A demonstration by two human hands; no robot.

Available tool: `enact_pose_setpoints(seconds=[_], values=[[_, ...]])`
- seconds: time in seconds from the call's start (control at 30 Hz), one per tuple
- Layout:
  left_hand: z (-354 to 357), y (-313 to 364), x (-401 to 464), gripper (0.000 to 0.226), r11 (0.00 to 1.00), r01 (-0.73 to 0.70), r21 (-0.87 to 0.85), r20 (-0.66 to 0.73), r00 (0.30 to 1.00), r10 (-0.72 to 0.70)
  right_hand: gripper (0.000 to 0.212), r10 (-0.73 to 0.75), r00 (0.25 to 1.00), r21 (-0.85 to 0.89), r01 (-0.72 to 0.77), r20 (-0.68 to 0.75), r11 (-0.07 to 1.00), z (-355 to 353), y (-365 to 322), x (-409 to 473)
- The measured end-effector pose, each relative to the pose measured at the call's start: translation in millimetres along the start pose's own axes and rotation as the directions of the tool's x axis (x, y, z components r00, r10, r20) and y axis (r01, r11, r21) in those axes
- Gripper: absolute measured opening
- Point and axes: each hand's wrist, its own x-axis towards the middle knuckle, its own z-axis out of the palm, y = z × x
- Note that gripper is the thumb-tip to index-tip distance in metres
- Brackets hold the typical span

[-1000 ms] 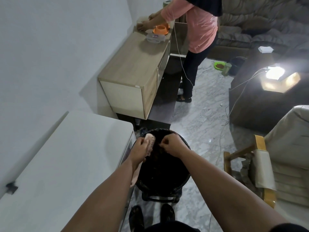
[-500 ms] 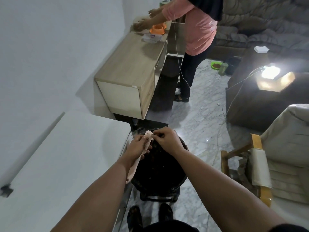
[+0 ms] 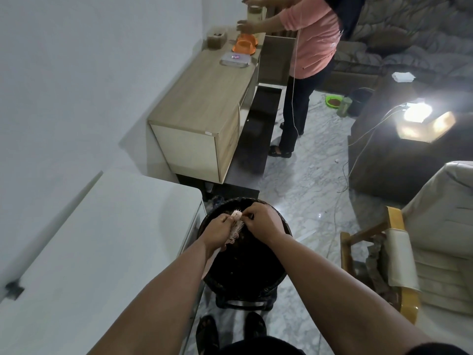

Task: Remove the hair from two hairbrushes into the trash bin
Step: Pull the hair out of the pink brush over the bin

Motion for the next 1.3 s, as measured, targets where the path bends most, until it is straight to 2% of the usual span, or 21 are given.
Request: enact_pose_setpoints(seconds=[0.07,0.17,0.27,0.33,0.4,0.43,0.5,0.57,0.67,0.77,0.9,1.07,1.17,1.23,1.3], values=[[3,1,4,0.035,0.998,0.001,0.065,-0.029,1.0,0.001,0.015,0.145,0.989,0.036,-0.146,0.018,0.989,3,3,-1],[-6,2,8,0.038,0.981,0.043,0.189,-0.147,0.989,-0.015,0.013,0.328,0.94,-0.055,-0.324,0.089,0.944,1,19,-7],[-22,-3,11,0.037,0.991,0.09,0.097,-0.137,0.988,-0.076,0.01,0.474,0.878,-0.124,-0.463,0.072,0.877,-10,43,-15],[-28,-4,12,0.037,0.996,0.089,-0.009,-0.127,0.988,-0.09,0.007,0.518,0.853,-0.118,-0.509,0.063,0.853,-13,53,-18],[-30,-5,12,0.036,0.994,0.079,-0.073,-0.106,0.991,-0.087,0.009,0.528,0.845,-0.016,-0.528,0.09,0.849,-10,56,-16],[-29,-4,11,0.035,0.993,0.075,-0.093,-0.097,0.992,-0.084,0.009,0.529,0.839,0.09,-0.541,0.122,0.836,-8,56,-14],[-26,-4,9,0.033,0.993,0.061,-0.101,-0.092,0.993,-0.07,0.012,0.476,0.851,0.285,-0.524,0.223,0.803,-4,45,-11],[-22,-4,9,0.032,0.993,0.057,-0.099,-0.088,0.994,-0.066,0.025,0.341,0.92,0.389,-0.392,0.195,0.834,-2,27,-6],[-14,-2,7,0.033,0.969,0.077,-0.236,0.001,0.997,-0.079,0.028,0.099,0.995,0.369,-0.096,0.01,0.924,-4,2,-1],[-8,6,6,0.033,0.944,0.078,-0.322,0.024,0.997,-0.074,0.022,-0.064,0.998,0.296,0.06,0.003,0.953,-1,-11,-1],[3,9,5,0.034,0.926,0.07,-0.37,0.048,0.997,-0.056,0.013,-0.031,0.999,0.275,0.037,-0.027,0.961,2,-11,3],[1,1,4,0.035,0.961,0.055,-0.272,0.067,0.997,-0.038,0.006,-0.068,0.993,0.212,0.047,0.094,0.976,-1,-8,6],[-6,-3,6,0.031,0.964,0.069,-0.256,0.024,0.998,-0.065,0.01,0.033,0.985,0.236,-0.073,0.171,0.969,-3,3,5],[-14,-8,11,0.032,0.972,0.099,-0.214,-0.043,0.993,-0.111,0.012,0.098,0.975,0.164,-0.132,0.201,0.978,-5,16,4],[-20,-14,14,0.034,0.973,0.123,-0.197,-0.053,0.989,-0.136,0.012,0.146,0.974,0.058,-0.158,0.174,0.986,-7,25,2]])
